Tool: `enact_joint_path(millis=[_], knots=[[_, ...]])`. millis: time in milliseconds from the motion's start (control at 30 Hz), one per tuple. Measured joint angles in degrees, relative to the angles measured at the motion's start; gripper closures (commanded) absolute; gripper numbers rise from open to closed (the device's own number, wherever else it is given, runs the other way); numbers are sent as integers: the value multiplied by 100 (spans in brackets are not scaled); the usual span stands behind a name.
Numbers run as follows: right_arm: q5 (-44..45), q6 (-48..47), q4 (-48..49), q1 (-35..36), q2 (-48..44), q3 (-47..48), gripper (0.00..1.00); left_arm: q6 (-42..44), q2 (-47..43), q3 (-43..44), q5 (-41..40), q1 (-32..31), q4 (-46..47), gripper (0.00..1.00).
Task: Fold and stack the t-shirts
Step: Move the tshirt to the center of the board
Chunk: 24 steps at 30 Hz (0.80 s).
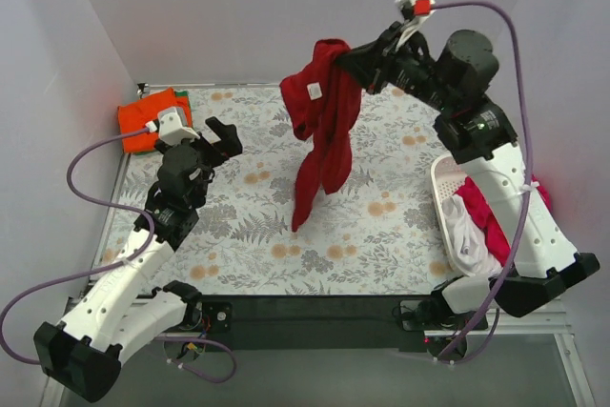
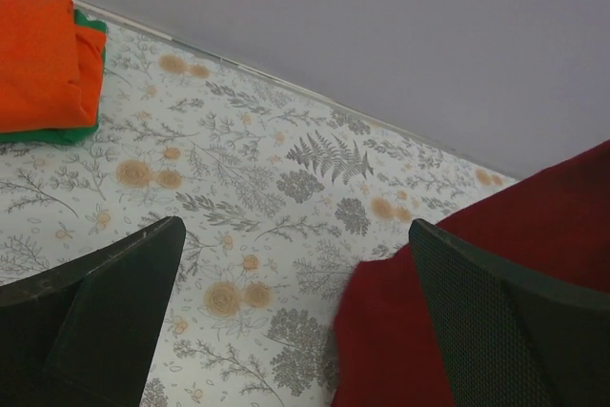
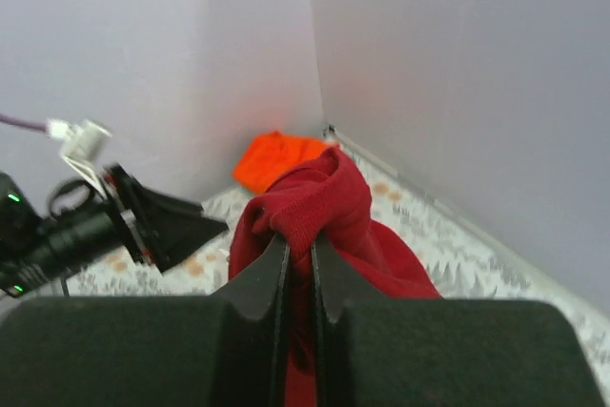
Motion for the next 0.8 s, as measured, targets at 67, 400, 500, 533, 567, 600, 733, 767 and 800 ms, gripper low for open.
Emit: enact_joint_path(millis=[67, 400, 500, 533, 567, 600, 733, 767, 800], knots=[[243, -52, 90, 203, -111, -643, 92, 17, -177, -2, -39, 0, 0, 2], [3405, 70, 68, 264, -1045, -4699, 22, 125, 358, -17, 221, 0, 131, 2], [3899, 90, -11, 271, -1246, -5217, 21, 125, 678, -72, 356, 0, 127, 2], [3950, 98, -9, 280, -1237, -5268, 21, 118, 767, -81, 380, 0, 125, 2], [3941, 103, 37, 313, -1193, -5287, 21, 109, 831, -92, 393, 0, 127, 2], [3901, 98, 114, 361, -1128, -5287, 21, 98, 887, -111, 396, 0, 129, 2], [3471, 85, 575, 710, -481, -5165, 22, 28, 964, -249, 389, 2, 105, 2], [3285, 90, 721, 809, -190, -5090, 22, 9, 964, -275, 396, 2, 96, 2], [3150, 94, 815, 872, 22, -5049, 23, -22, 964, -297, 415, 2, 103, 2]])
